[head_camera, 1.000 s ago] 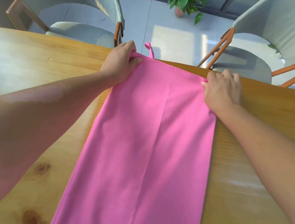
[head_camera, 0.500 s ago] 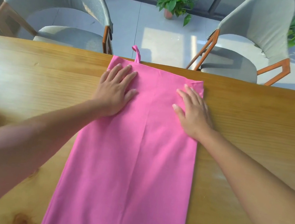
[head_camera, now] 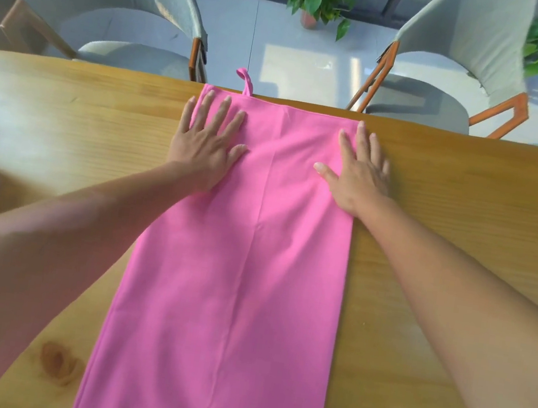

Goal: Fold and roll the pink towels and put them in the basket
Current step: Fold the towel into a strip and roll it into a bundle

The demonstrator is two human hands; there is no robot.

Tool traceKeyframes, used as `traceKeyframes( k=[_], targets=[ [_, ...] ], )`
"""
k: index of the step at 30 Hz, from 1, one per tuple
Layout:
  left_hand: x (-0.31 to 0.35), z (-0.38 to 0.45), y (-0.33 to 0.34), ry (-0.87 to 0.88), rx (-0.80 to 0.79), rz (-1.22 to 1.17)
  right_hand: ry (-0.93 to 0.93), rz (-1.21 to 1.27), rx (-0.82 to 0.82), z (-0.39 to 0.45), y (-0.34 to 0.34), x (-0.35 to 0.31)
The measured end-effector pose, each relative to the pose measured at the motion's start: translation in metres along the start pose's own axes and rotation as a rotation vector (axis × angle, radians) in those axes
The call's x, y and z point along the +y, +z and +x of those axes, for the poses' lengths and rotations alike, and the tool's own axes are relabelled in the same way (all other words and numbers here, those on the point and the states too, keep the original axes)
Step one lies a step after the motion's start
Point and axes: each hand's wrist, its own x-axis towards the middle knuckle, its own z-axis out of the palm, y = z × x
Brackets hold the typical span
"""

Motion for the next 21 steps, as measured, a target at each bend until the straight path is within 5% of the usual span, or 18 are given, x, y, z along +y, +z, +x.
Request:
traceKeyframes(
  k=[11,14,21],
  targets=[
    [0.046,-0.216,-0.016,-0.155,-0.044,-0.167,-0.250,0.061,0.064,-0.210,0.065,-0.024],
    [0.057,-0.258,-0.007,-0.165,-0.199,-0.205,-0.398,0.028,0.019,-0.248,0.079,-0.012],
    [0.052,-0.275,-0.014,-0.205,-0.391,-0.107,-0.207,-0.060,-0.181,-0.256,0.064,0.005]
  ],
)
